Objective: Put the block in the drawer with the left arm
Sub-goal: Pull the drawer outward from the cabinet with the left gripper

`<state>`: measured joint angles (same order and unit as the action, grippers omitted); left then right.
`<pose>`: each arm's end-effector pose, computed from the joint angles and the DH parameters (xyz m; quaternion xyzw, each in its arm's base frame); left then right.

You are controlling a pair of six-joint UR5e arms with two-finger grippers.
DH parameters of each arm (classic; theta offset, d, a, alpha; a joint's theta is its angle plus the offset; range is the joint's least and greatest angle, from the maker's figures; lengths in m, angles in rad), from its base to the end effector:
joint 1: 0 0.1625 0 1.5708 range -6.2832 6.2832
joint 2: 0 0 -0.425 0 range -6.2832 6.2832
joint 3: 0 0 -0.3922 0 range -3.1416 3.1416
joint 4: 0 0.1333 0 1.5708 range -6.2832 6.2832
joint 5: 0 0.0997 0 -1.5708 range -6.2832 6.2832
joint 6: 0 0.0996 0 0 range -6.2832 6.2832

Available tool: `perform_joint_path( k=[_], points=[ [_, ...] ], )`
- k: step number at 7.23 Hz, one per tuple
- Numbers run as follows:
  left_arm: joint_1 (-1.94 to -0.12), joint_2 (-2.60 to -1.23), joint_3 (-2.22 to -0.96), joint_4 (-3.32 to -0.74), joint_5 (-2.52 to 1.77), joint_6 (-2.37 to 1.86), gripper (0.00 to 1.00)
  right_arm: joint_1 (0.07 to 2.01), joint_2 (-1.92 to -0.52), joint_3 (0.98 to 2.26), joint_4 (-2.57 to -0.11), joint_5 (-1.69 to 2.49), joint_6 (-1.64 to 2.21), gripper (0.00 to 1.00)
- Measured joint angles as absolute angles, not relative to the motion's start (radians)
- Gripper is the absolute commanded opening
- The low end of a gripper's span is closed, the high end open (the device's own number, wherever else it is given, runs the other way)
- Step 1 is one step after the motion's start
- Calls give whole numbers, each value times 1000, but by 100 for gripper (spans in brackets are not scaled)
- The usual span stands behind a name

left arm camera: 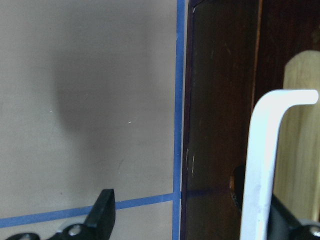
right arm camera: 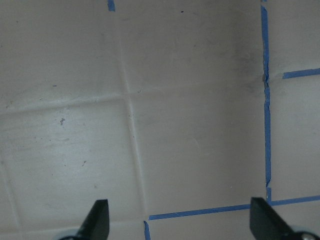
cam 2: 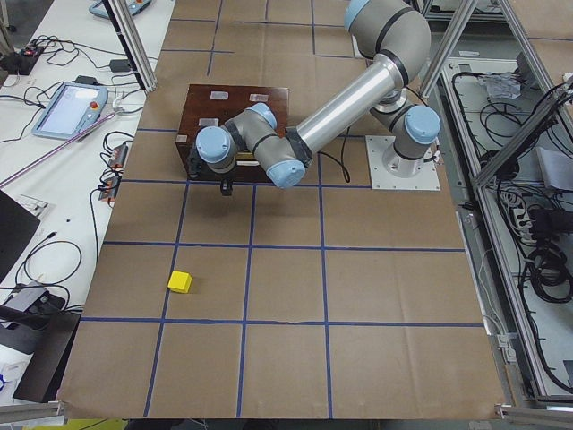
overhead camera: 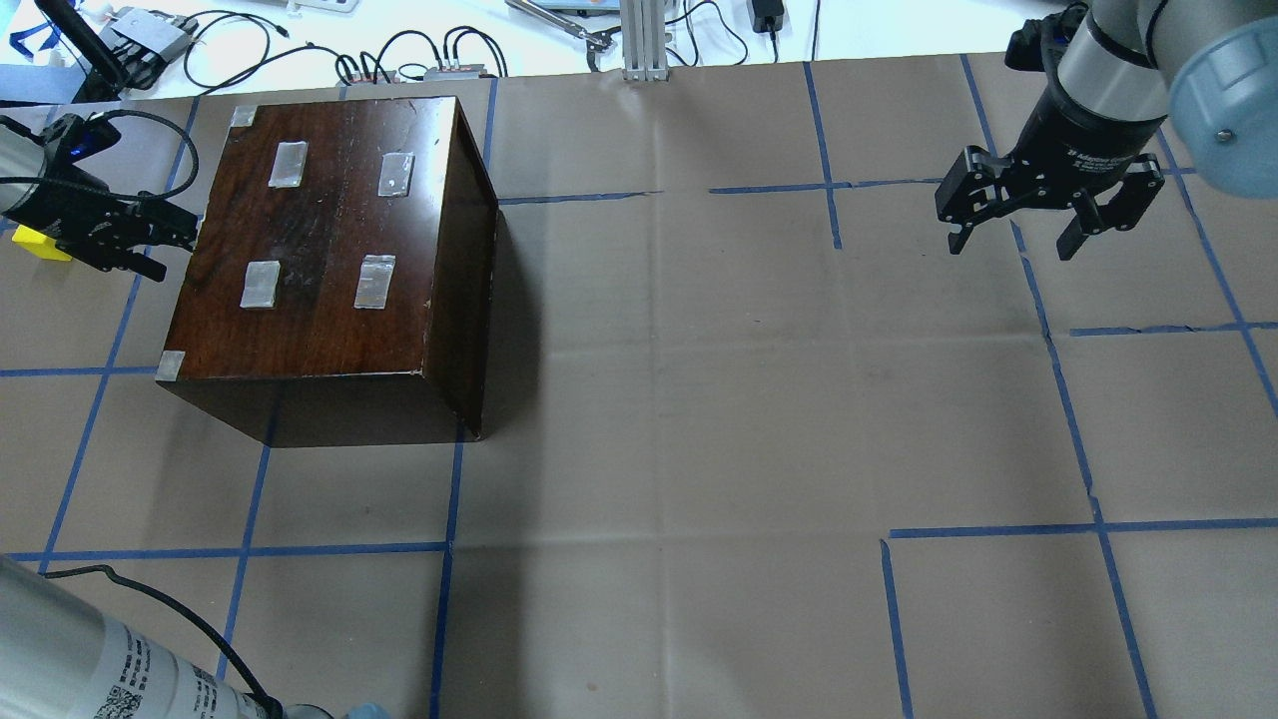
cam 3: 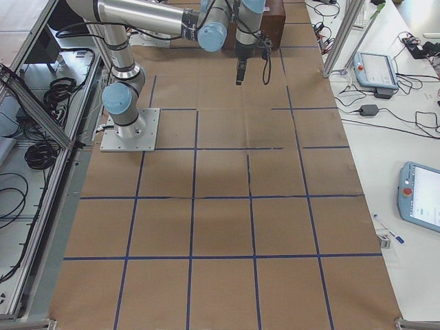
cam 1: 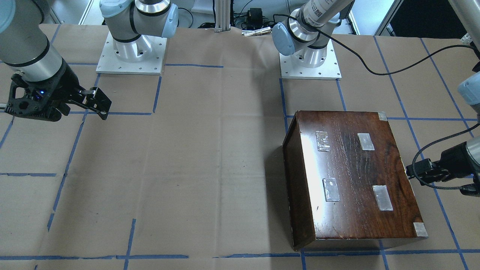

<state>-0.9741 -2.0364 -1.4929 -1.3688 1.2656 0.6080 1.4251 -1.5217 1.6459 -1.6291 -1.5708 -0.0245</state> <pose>0.2214 -0.6164 0.2822 0.0085 -0.9842 0.0102 0.1766 0.0589 -0.5170 0.4325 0.0605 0.9976 0.0328 0.0028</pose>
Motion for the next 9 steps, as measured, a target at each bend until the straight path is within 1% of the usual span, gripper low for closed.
perform_joint_path(
  k=[9],
  points=[
    [-912, -2036, -1488, -1333, 1330, 696, 99, 1425, -1522, 1645, -1629, -1571, -25, 100]
  ],
)
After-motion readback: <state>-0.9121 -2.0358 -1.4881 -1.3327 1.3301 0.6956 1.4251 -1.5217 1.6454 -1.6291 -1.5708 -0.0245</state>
